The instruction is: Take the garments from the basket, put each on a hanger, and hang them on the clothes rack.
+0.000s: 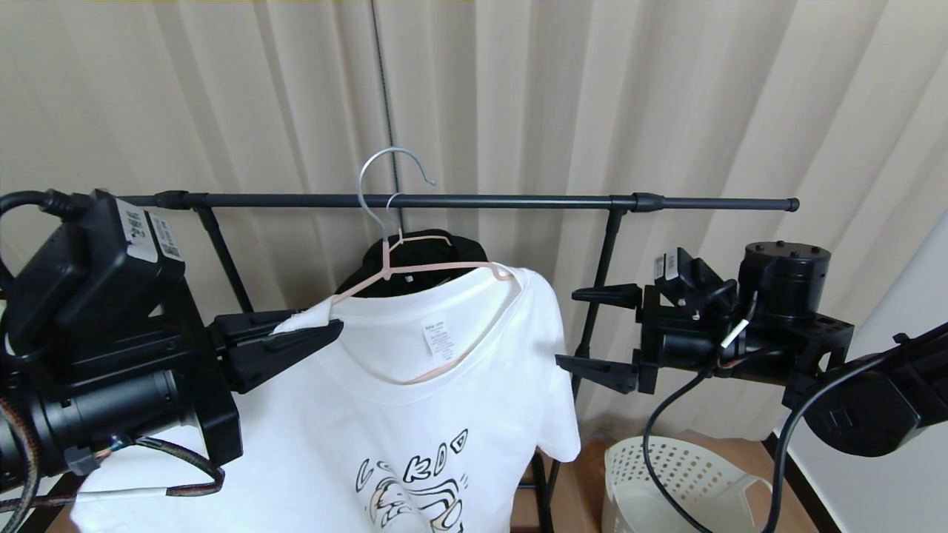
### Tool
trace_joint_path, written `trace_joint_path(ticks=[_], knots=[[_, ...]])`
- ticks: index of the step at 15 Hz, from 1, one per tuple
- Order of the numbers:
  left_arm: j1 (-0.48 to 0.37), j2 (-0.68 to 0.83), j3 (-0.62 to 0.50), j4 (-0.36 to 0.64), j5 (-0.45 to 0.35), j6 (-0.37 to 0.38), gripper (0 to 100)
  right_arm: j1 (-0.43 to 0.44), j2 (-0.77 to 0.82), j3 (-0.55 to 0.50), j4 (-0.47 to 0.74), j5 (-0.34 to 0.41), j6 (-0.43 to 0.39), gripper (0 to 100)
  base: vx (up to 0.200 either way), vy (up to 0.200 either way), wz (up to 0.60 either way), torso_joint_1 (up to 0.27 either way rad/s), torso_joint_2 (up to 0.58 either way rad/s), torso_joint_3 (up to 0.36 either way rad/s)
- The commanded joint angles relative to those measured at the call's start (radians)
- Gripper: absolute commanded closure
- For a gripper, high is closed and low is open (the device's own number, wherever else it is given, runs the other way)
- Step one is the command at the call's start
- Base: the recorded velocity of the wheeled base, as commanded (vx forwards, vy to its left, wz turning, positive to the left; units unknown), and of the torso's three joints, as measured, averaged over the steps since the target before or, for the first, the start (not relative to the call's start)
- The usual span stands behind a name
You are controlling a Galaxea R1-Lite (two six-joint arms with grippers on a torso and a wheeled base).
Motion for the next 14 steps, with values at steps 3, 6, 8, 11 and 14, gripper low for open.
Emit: trace_joint_path(ticks=[3, 6, 8, 11, 14], knots=[[-0.001, -0.001, 0.017, -0.005, -0.003, -0.001, 100, 0.002, 0.049, -0.028, -0.005, -0.073, -0.002, 0, 0.000, 0.000, 0.00, 0.000, 0.00, 0.000], [-0.002, -0.003, 0.016, -0.005, -0.007, -0.001, 100, 0.009, 0.067, -0.029, -0.003, -0.075, -0.002, 0, 0.000, 0.000, 0.00, 0.000, 0.00, 0.000], [-0.002, -0.001, 0.010, -0.005, -0.009, -0.001, 100, 0.032, 0.098, -0.031, -0.005, -0.075, -0.002, 0, 0.000, 0.000, 0.00, 0.000, 0.00, 0.000], [-0.002, -0.003, 0.007, -0.005, -0.007, -0.001, 100, 0.034, 0.127, -0.043, -0.005, -0.076, -0.004, 0, 0.000, 0.000, 0.00, 0.000, 0.00, 0.000], [-0.002, -0.008, 0.005, -0.005, -0.007, -0.001, 100, 0.029, 0.148, -0.057, -0.005, -0.076, -0.004, 0, 0.000, 0.000, 0.00, 0.000, 0.00, 0.000]])
